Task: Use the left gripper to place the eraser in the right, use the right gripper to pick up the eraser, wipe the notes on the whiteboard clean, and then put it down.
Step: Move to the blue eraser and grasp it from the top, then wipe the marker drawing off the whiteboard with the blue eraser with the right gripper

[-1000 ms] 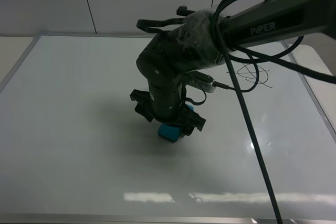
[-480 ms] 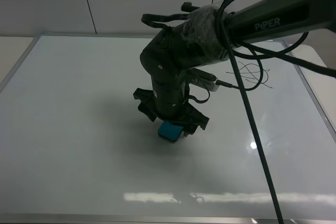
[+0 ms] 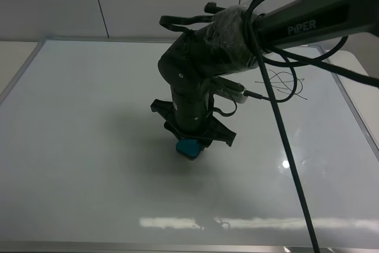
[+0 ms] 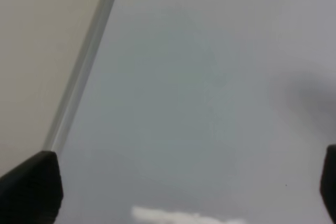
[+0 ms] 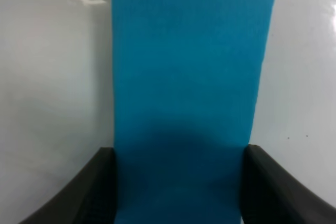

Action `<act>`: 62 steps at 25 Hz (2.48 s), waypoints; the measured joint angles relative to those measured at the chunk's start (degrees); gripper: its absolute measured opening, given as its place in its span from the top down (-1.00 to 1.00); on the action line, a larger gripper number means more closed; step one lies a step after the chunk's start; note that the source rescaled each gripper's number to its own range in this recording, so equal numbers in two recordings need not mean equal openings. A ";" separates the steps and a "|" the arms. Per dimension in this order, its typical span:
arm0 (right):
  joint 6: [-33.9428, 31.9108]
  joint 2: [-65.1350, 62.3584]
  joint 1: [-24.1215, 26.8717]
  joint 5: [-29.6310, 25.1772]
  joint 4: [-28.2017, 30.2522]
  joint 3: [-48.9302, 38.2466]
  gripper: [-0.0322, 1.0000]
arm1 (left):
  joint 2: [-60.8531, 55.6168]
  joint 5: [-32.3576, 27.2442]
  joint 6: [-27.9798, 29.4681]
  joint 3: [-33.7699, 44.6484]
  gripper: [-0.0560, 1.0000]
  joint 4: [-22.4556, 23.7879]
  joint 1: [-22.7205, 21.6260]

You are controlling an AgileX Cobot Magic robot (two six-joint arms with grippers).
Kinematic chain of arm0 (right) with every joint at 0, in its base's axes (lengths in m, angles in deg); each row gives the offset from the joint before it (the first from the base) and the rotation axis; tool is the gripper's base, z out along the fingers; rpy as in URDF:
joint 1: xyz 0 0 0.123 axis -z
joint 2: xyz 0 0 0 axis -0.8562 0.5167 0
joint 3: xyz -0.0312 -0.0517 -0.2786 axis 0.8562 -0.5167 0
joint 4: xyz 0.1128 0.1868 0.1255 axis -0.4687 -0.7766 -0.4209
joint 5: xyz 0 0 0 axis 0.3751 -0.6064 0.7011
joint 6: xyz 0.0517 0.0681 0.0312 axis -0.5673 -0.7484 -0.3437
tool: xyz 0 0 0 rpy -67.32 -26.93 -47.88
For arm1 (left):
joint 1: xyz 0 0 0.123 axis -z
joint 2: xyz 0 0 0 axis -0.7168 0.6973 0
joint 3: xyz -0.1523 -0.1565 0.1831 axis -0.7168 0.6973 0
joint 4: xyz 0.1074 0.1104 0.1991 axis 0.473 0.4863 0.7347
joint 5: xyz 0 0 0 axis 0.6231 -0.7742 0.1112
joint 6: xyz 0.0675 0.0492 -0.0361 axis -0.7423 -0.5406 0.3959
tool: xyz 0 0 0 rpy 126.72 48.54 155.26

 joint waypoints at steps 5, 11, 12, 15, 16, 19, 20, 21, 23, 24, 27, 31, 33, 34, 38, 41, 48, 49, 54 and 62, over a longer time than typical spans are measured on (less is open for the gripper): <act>0.11 0.00 0.00 -0.02 -0.57 0.00 0.94 | 0.00 0.00 0.00 0.00 -1.00 0.00 0.00; 0.34 -0.31 0.00 -0.69 -1.03 0.00 0.94 | 0.00 0.00 0.00 0.00 -1.00 0.00 0.00; 0.34 -0.46 0.00 -1.06 -1.17 0.00 0.94 | 0.00 0.00 0.00 0.00 -1.00 0.00 0.00; 0.34 -1.25 0.00 -2.26 -1.22 -0.04 0.94 | 0.00 0.00 0.00 0.00 -1.00 0.00 0.00; 0.34 -1.69 0.00 -2.75 -1.29 -0.04 0.94 | 0.00 0.00 0.00 0.00 -1.00 0.00 0.00; 0.29 -4.20 0.00 -5.13 -0.83 -0.04 0.94 | 0.00 0.00 0.00 0.00 -1.00 0.00 0.00; 0.17 -5.33 0.00 -6.20 -0.25 -0.04 0.94 | 0.00 0.00 0.00 0.00 -1.00 0.00 0.00; -0.04 -6.30 0.00 -7.11 0.65 -0.04 0.94 | 0.00 0.00 0.00 0.00 -1.00 0.00 0.00; -0.04 -8.65 0.00 -9.87 3.09 -0.04 0.94 | 0.00 0.00 0.00 0.00 -1.00 0.00 0.00; 0.24 -9.76 0.00 -11.34 4.77 -0.04 0.94 | 0.00 0.00 0.00 0.00 -1.00 0.00 0.00; 2.09 -12.79 0.00 -17.91 9.50 -0.04 0.94 | 0.00 0.00 0.00 0.00 -1.00 0.00 0.00; 9.60 -16.81 0.00 -21.15 15.94 -0.04 0.94 | 0.00 0.00 0.00 0.00 -1.00 0.00 0.00; 18.92 -20.67 0.00 -21.27 17.75 -0.04 0.94 | 0.00 0.00 0.00 0.00 -1.00 0.00 0.00; 21.35 -21.92 0.00 -21.32 17.89 -0.04 0.94 | 0.00 0.00 0.00 0.00 -1.00 0.00 0.00; 27.62 -25.82 0.00 -21.36 17.89 -0.04 0.94 | 0.00 0.00 0.00 0.00 -1.00 0.00 0.00; 28.43 -27.84 0.00 -21.39 17.89 -0.04 0.94 | 0.00 0.00 0.00 0.00 -1.00 0.00 0.00; 33.96 -34.24 6.52 -21.61 10.45 -0.04 0.94 | 0.00 0.00 0.00 0.00 -1.00 0.00 0.00; 36.81 -34.32 8.54 -21.63 9.18 -0.04 0.94 | 0.00 0.00 0.00 0.00 -1.00 0.00 0.00; 49.17 -34.32 16.17 -21.63 6.17 -0.04 0.94 | 0.00 0.00 0.00 0.00 -1.00 0.00 0.00; 54.91 -34.32 24.42 -21.63 2.75 -0.04 0.94 | 0.00 0.00 0.00 0.00 -1.00 0.00 0.00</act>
